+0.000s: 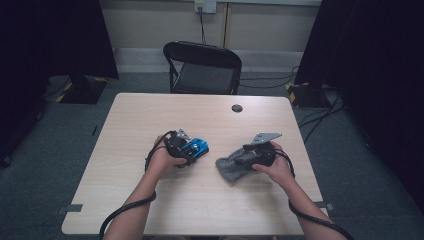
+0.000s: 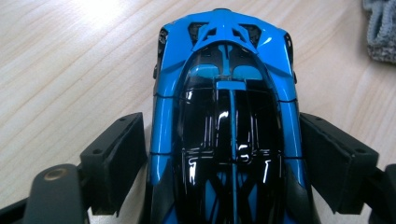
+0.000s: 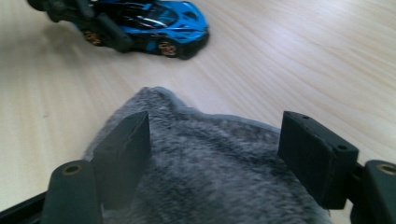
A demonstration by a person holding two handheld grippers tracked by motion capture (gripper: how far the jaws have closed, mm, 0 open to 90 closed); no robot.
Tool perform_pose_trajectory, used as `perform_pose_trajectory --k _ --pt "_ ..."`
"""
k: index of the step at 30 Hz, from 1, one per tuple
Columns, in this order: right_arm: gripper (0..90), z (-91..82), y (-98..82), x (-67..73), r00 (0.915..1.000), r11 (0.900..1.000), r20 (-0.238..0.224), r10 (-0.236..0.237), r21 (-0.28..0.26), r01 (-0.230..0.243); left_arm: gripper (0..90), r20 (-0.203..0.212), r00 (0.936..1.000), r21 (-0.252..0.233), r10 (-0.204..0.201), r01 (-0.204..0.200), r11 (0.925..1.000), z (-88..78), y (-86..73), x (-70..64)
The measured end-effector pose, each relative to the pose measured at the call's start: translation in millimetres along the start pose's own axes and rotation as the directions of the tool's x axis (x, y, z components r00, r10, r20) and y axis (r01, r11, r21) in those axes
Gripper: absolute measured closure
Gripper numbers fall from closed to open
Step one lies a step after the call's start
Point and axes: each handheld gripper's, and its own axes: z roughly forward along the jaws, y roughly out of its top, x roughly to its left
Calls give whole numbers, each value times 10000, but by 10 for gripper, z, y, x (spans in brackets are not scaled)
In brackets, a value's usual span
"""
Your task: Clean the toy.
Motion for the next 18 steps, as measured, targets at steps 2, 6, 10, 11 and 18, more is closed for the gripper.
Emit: perform_pose_trajectory --k 2,6,10,11,18 --pt "252 2 3 37 9998 10000 -181 -62 19 62 201 -34 10000 67 67 -67 10000 -5 4 -9" --pt "273 -11 -7 94 9991 9996 -340 -260 121 264 233 -111 9999 93 12 -11 10000 -12 6 -20" --pt "294 -28 -61 110 9984 9976 -290 -493 472 506 233 -101 9999 55 -7 7 10000 -13 0 -21" --pt "308 -28 -82 107 9985 9971 -258 -491 571 505 233 -109 9999 40 -7 7 10000 -14 -1 -21" --pt "406 112 -238 51 9992 9986 386 98 525 -119 233 -77 10000 30 35 -35 10000 -15 -3 -17"
